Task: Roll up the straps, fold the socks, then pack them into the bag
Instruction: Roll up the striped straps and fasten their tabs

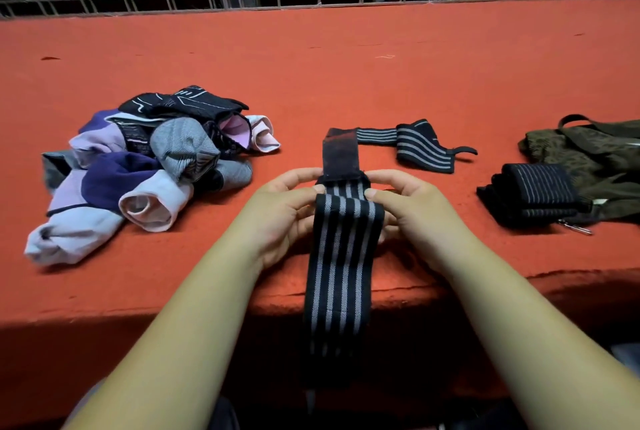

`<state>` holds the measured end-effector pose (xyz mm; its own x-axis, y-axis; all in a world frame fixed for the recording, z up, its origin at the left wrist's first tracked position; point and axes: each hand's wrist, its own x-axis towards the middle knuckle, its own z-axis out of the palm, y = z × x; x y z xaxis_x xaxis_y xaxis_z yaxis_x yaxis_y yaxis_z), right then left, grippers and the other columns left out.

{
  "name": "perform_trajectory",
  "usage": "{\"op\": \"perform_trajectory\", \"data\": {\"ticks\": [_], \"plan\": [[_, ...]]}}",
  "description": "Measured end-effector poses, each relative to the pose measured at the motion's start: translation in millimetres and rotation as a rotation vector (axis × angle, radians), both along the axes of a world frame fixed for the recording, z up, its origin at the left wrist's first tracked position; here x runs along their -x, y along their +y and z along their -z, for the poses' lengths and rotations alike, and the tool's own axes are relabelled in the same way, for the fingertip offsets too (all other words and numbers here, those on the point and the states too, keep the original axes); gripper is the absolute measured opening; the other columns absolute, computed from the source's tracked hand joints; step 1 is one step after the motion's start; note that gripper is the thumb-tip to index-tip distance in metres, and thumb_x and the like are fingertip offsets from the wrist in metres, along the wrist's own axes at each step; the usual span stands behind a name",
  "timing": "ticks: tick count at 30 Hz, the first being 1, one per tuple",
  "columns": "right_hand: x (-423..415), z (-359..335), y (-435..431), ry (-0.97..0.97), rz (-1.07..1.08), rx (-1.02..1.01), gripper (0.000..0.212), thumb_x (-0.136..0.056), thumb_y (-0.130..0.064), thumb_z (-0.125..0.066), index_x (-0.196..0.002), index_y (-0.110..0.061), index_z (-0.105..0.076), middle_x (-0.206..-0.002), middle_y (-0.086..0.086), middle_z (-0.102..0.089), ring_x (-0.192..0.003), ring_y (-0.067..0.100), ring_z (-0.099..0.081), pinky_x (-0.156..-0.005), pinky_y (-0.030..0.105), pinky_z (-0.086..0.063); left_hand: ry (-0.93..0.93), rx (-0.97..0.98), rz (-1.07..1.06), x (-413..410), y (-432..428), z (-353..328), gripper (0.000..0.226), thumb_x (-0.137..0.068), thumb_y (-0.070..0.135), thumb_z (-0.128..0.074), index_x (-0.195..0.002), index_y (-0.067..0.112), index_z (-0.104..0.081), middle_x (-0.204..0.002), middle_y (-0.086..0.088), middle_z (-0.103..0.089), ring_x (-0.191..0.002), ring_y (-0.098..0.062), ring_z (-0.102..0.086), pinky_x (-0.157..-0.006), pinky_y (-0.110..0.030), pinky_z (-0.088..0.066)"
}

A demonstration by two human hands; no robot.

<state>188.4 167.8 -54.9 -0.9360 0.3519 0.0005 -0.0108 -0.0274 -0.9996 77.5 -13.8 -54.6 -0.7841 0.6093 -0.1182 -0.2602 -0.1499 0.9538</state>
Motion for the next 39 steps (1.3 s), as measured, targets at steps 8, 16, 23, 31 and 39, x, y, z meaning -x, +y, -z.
{"op": "perform_trajectory", "data": {"ticks": [8,16,23,31,39], "plan": [[20,6,-3,0.019,0.048,0.084,0.03,-0.103,-0.001,-0.056,-0.114,-0.017,-0.079,-0.077,0.003,-0.071,-0.052,0.011,-0.06,-0.047,0.024,-0.052,-0.045,-0.059,-0.053,13,8,10,0.034,-0.1,-0.003,-0.057,-0.131,0.0,-0.069,-0.111,-0.021,-0.069,-0.097,-0.031,-0.055,-0.082,-0.033,-0.059],[30,10,4,0.024,0.06,0.146,0.026,-0.103,-0.015,-0.055,-0.11,-0.015,-0.08,-0.089,0.004,-0.073,-0.069,0.023,-0.066,-0.055,0.031,-0.053,-0.008,-0.068,-0.054,13,13,11,0.029,-0.101,0.012,-0.065,-0.127,0.001,-0.071,-0.1,-0.011,-0.076,-0.078,-0.016,-0.072,-0.066,-0.024,-0.06],[26,15,2,0.06,-0.004,0.058,0.025,-0.1,-0.028,-0.071,-0.125,-0.024,-0.073,-0.102,0.006,-0.075,-0.085,0.028,-0.067,-0.069,0.037,-0.054,0.028,-0.119,-0.092,10,12,10,0.031,-0.098,-0.001,-0.066,-0.128,0.005,-0.069,-0.105,-0.017,-0.075,-0.067,-0.015,-0.072,-0.058,-0.021,-0.056],[27,21,-1,0.092,-0.058,0.051,0.034,-0.101,-0.015,-0.071,-0.135,-0.018,-0.067,-0.087,0.009,-0.069,-0.083,0.029,-0.067,-0.068,0.037,-0.05,0.077,-0.182,-0.172,13,12,16,0.034,-0.095,-0.003,-0.07,-0.129,-0.005,-0.063,-0.1,-0.015,-0.076,-0.085,-0.023,-0.073,-0.07,-0.026,-0.062],[31,17,5,0.209,0.095,-0.12,0.024,-0.099,-0.015,-0.074,-0.123,-0.017,-0.072,-0.071,0.003,-0.061,-0.061,0.015,-0.056,-0.055,0.028,-0.044,0.058,-0.21,0.017,6,12,9,0.031,-0.098,0.007,-0.068,-0.127,-0.004,-0.065,-0.114,-0.021,-0.076,-0.09,-0.023,-0.077,-0.071,-0.028,-0.061]]}}
